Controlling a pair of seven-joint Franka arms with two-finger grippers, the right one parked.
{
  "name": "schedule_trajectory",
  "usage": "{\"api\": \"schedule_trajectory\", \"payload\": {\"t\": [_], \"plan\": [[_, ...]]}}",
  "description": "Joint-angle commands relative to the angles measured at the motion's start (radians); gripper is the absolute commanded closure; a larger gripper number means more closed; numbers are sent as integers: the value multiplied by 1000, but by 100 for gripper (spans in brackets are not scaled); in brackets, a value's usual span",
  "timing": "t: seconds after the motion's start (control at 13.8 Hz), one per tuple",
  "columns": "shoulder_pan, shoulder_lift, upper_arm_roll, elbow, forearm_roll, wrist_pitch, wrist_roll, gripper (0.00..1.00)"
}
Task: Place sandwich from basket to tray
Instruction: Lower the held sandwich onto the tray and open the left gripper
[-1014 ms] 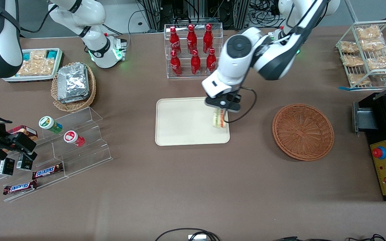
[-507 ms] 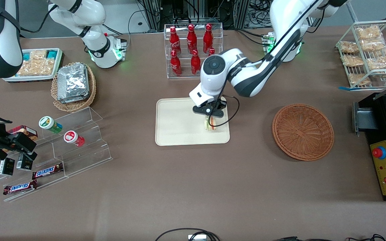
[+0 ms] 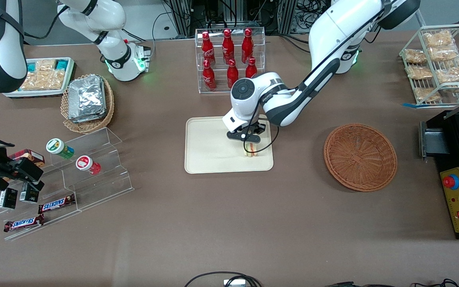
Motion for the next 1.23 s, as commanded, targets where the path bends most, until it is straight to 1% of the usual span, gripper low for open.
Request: {"api": "schedule_trajectory", "payload": {"t": [0.0, 0.14, 0.29, 0.36, 0.51, 0.65, 0.8, 0.94, 1.09, 1.16], "plan": [[-15, 19, 4, 20, 29, -3, -29, 55], [-18, 21, 4, 20, 32, -4, -24, 27], [-16, 19, 4, 22, 32, -9, -26, 6], [-16, 13, 4, 25, 30, -18, -29, 1], [-4, -9, 4, 45, 19, -72, -46, 1], [8, -21, 2, 112, 4, -127, -52, 1], [24, -24, 2, 201, -39, -200, -51, 1], [56, -38, 2, 267, -51, -265, -51, 1], [70, -70, 7, 313, -76, -312, -67, 1], [103, -90, 12, 328, -76, -346, -81, 1]]}}
